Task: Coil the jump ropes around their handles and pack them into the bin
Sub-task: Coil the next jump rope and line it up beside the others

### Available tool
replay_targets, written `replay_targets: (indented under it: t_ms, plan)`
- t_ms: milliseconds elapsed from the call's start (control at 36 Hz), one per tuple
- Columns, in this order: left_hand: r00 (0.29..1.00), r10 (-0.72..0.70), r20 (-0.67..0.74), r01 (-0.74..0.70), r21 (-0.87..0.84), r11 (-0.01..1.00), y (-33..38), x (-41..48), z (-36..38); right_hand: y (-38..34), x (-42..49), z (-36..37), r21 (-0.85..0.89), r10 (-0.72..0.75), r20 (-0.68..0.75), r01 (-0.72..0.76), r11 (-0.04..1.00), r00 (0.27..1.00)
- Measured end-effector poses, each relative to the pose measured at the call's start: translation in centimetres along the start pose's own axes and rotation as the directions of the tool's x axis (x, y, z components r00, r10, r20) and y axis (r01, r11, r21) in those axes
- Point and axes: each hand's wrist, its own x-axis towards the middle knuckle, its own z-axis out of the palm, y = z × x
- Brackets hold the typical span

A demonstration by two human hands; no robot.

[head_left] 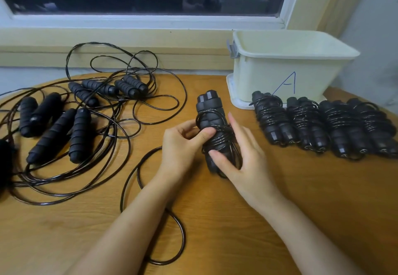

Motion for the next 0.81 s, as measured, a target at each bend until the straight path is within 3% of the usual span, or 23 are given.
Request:
replay_targets:
  t_ms: [167, 333, 583, 806]
  plan:
    - [0.999, 0.042, 0.005, -0.043, 0.183, 0.982, 0.4, -0.6, 0.5, -0.4, -0.3, 0.1, -0.191, 0.084, -0.055, -0.093, 0.977, 0.995]
    - [0.997, 0.07, 0.025, -0.074, 0.173, 0.982, 0.2, -0.4, 0.3, 0.7, 0.0, 0.2, -0.007, 0.165, -0.053, -0.166, 0.986, 0.985]
    - [0.996, 0.074, 0.054, -0.084, 0.206, 0.975, -0.1, -0.4, 0.1, 1.4, 0.2, 0.2, 0.025, 0.109, -0.069, -0.108, 0.994, 0.992]
    - [0.999, -0.004, 0.04, -0.002, 0.133, 0.991, 0.1, -0.5, 0.0, 1.4, 0.2, 0.2, -0.024, -0.05, -0.076, 0.049, 0.999, 0.996]
